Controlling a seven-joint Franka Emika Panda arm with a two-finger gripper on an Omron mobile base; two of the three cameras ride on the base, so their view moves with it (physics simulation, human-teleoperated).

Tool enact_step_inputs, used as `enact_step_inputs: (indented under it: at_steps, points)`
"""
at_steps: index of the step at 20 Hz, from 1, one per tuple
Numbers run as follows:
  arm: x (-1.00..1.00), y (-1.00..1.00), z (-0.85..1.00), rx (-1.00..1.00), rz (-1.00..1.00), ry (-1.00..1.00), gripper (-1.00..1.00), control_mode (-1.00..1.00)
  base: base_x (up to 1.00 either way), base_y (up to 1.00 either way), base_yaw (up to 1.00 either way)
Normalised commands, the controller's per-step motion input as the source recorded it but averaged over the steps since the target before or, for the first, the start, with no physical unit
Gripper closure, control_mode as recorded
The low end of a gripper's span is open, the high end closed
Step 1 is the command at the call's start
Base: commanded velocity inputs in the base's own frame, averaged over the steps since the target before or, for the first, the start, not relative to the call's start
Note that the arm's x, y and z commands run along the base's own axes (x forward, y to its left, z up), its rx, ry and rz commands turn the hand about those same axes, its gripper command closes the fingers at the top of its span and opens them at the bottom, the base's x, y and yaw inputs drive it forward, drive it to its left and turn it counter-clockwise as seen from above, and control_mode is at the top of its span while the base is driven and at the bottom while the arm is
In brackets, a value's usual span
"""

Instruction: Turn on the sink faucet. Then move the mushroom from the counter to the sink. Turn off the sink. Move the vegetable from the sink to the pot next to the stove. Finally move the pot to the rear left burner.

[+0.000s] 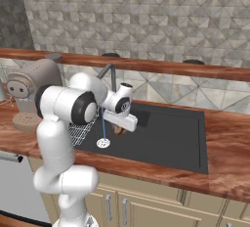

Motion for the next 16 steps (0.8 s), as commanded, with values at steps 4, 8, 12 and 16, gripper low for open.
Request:
enact_step_inputs:
  at_steps: [4,8,12,16]
  points:
    - [0.07,0.00,-0.38,-0.03,0.10,0.00,1.00,-1.00,0.00,0.00,0.00]
    - [0.10,0.01,-0.26,0.00,0.06,0.00,1.00,-1.00,0.00,0.00,0.00]
    - [0.17,0.04,-0.23,0.00,0.04,0.00,1.00,-1.00,0.00,0.00,0.00]
    - [0.22,0.02,-0.27,0.00,0.04,0.00,1.00,-1.00,0.00,0.00,0.00]
